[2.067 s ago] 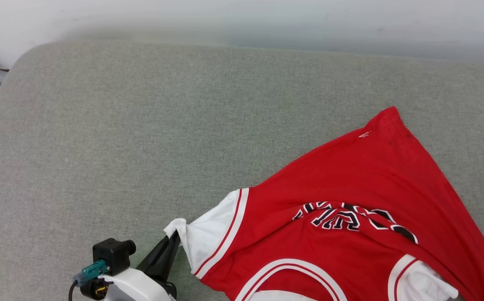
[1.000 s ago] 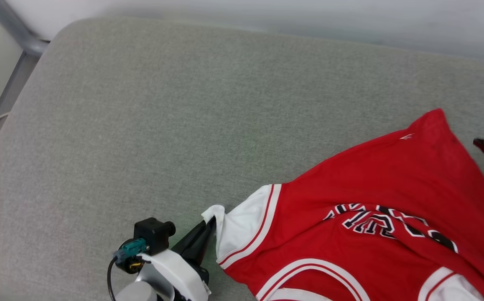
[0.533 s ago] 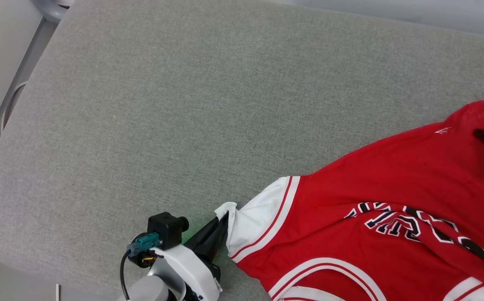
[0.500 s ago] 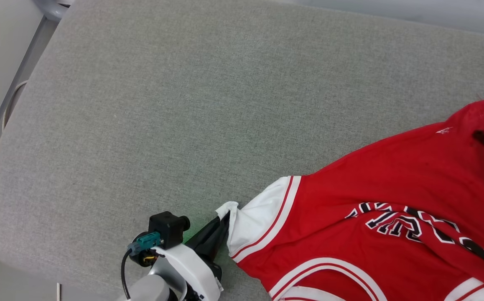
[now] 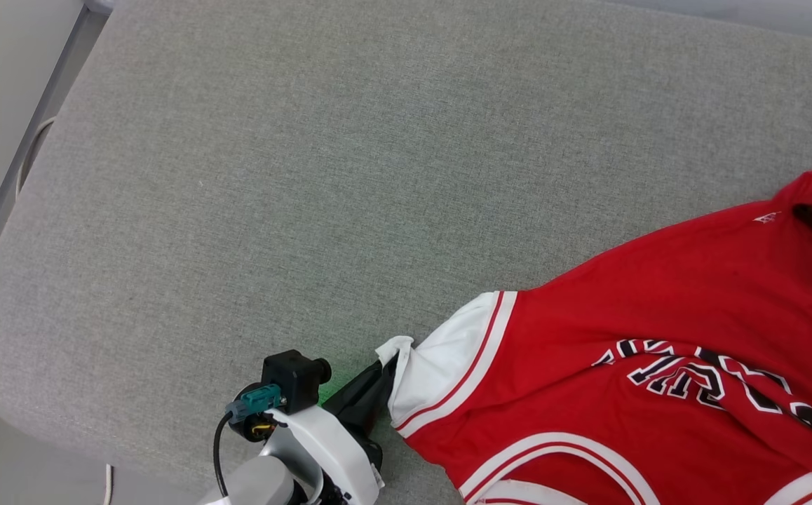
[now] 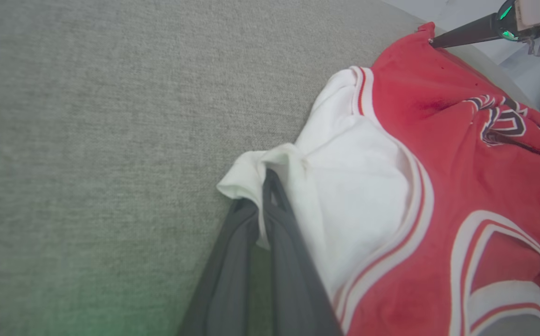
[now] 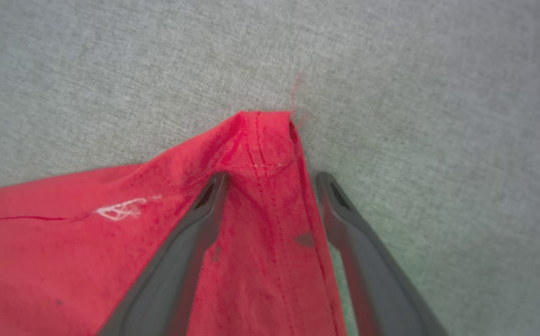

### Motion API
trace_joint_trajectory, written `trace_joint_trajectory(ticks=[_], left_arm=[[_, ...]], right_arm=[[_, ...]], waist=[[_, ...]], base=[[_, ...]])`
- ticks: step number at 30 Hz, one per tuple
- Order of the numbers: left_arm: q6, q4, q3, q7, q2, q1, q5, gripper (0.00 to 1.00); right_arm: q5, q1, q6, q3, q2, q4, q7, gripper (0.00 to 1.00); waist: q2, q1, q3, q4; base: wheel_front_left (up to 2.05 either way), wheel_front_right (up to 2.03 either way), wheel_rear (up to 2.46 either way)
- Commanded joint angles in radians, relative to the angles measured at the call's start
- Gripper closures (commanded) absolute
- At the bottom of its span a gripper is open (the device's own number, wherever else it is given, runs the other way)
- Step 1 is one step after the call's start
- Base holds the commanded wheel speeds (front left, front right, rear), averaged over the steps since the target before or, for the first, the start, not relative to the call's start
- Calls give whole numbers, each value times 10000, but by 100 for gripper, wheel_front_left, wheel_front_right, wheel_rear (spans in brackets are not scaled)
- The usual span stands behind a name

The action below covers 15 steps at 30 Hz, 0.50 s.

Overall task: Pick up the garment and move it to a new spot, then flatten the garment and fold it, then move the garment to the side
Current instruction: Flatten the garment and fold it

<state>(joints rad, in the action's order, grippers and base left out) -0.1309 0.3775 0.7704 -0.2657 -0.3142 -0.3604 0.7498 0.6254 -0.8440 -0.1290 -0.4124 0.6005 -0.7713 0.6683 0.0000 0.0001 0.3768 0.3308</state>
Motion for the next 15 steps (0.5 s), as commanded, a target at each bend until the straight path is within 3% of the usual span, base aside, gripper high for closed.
trace_joint_trajectory(ticks=[1,2,4,15], left_arm=[[5,20,53,30,-54,-145,46,100],[5,32,65,30,-56,-149,69,100],[5,63,85,30,-70,-157,98,100],[5,76,-289,28,-272,-280,-85,100]], right_arm=[[101,353,-29,-556,-317,-335,16,12],[144,346,-34,-730,-327,-307,-110,49],[225,366,-33,-1042,-275,-428,-214,100],[589,-190,-5,-1667,56,-809,-1611,100]], waist=[[0,-1,10,-3],[0,-1,12,-8],[0,-1,-9,-29],[0,-1,-150,-501]], base=[[0,0,0],[0,0,0],[0,0,0],[0,0,0]])
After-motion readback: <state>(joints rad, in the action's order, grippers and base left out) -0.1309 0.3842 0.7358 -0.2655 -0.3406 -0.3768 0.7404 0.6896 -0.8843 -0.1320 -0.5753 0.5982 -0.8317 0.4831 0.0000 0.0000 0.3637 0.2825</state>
